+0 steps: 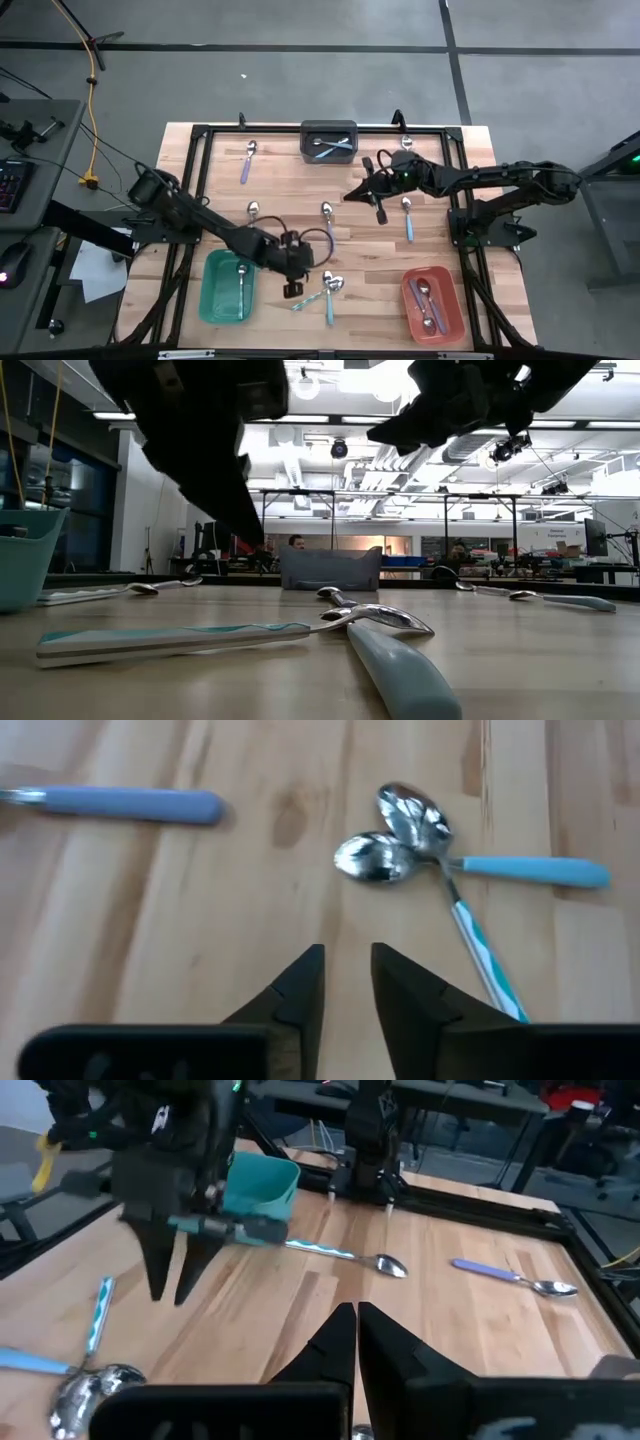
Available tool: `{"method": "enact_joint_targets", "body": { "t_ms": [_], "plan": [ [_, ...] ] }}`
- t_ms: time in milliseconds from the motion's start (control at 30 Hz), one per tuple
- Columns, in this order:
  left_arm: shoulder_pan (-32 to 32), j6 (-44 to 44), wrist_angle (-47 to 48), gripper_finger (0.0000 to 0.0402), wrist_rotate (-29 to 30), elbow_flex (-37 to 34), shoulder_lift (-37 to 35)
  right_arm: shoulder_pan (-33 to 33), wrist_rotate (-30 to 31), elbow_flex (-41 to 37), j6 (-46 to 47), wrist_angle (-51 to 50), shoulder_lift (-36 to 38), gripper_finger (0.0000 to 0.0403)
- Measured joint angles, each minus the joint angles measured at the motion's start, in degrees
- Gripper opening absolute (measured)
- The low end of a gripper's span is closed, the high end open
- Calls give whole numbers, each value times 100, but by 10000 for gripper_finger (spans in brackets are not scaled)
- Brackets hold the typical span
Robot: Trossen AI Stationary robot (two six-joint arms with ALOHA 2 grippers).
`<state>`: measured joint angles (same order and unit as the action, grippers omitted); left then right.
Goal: Sort silverware by color (type)
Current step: Put the white and blue spoon into the blue bin
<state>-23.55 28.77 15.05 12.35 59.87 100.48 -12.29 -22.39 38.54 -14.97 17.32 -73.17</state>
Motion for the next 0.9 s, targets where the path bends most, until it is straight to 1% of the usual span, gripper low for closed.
{"method": "enact_joint_targets", "body": {
  "t_ms": [133,200,267,433,700,900],
  "plan": [
    [-80,-94,-2,107,-22,474,476,143,172,-1,177,9,-2,0],
    [-132,-212,36,118,-139,754,719,245,201,-1,202,26,-32,0],
    [-186,-287,172,126,-287,1061,953,357,193,-3,141,15,-86,0],
    [-265,-334,647,140,-307,1647,1364,463,186,-3,54,61,-234,0],
    [-264,-291,704,143,-428,1806,1746,403,192,-4,135,213,-315,0],
    [-267,-395,705,143,-568,1812,1813,403,190,-3,145,232,-315,0]
  ]
}}
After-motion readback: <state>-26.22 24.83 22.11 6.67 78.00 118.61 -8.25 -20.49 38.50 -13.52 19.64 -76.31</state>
